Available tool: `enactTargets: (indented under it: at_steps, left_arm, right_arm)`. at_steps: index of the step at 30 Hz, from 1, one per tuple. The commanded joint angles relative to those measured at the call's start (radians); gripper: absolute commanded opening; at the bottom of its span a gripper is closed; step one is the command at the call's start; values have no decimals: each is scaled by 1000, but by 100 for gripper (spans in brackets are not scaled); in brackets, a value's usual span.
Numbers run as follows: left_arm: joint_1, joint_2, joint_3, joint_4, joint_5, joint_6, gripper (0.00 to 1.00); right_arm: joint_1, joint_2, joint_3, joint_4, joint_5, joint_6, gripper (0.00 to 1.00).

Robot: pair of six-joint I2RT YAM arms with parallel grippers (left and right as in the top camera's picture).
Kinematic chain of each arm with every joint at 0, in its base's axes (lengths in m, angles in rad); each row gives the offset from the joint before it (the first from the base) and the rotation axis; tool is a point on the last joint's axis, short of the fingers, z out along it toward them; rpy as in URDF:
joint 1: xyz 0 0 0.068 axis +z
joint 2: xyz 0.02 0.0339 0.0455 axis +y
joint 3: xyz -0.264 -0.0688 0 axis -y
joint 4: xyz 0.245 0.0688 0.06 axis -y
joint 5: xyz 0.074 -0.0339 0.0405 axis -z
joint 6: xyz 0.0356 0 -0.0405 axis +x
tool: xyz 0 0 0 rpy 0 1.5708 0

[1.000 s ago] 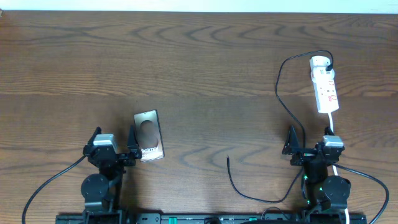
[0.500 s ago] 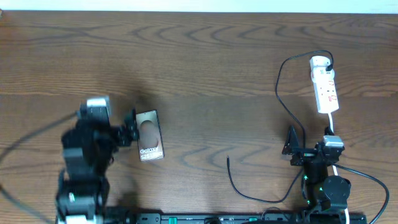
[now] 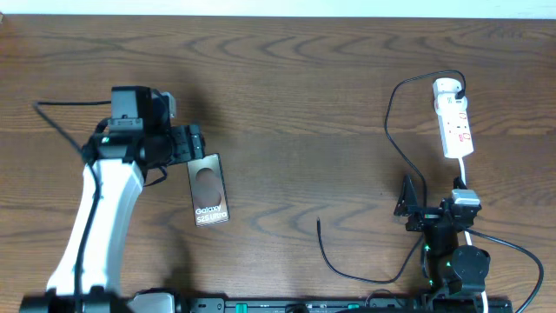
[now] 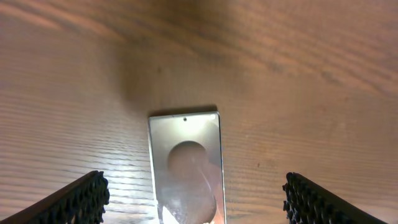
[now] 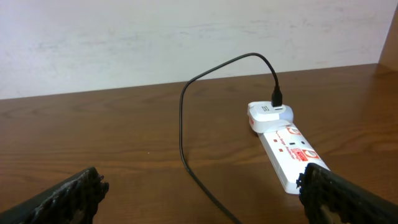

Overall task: Plug charger to phone and switch on socket
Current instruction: 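Move the left gripper forward over the silver phone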

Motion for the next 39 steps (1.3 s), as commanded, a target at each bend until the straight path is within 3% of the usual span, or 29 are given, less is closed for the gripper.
enactTargets:
  at_steps: [1, 11, 13, 16, 17, 18, 19, 22, 27, 31, 39]
  left_arm:
    - [-4, 56, 18, -5, 53, -20, 89]
    - [-4, 99, 18, -31, 50, -28, 88]
    - [-4, 99, 18, -49, 50, -28, 62]
    - [-8, 99, 18, -77, 50, -28, 51]
    - [-13, 99, 18, -85, 50, -27, 62]
    - [-21, 99, 18, -92, 50, -27, 91]
    - [-31, 99, 18, -95, 50, -27, 98]
    - [-81, 98, 18, -106, 21, -43, 99]
    - [-210, 97, 18, -151, -245, -205, 99]
    - [-299, 97, 18, -158, -371, -291, 99]
    - [-297, 97, 17, -134, -372, -323, 99]
  right_arm:
    - [7, -5, -1, -5, 4, 4, 99]
    - [7, -5, -1, -5, 4, 4, 99]
    - [7, -5, -1, -5, 4, 4, 99]
    - [7, -5, -1, -5, 4, 5, 99]
    - [7, -5, -1, -5, 4, 4, 99]
    - [7, -5, -1, -5, 4, 4, 99]
    - [7, -5, -1, -5, 4, 4, 99]
    - [7, -5, -1, -5, 4, 4, 99]
    - [7, -5, -1, -5, 4, 4, 99]
    - [7, -5, -1, -5, 4, 4, 99]
    - [7, -5, -1, -5, 4, 4, 99]
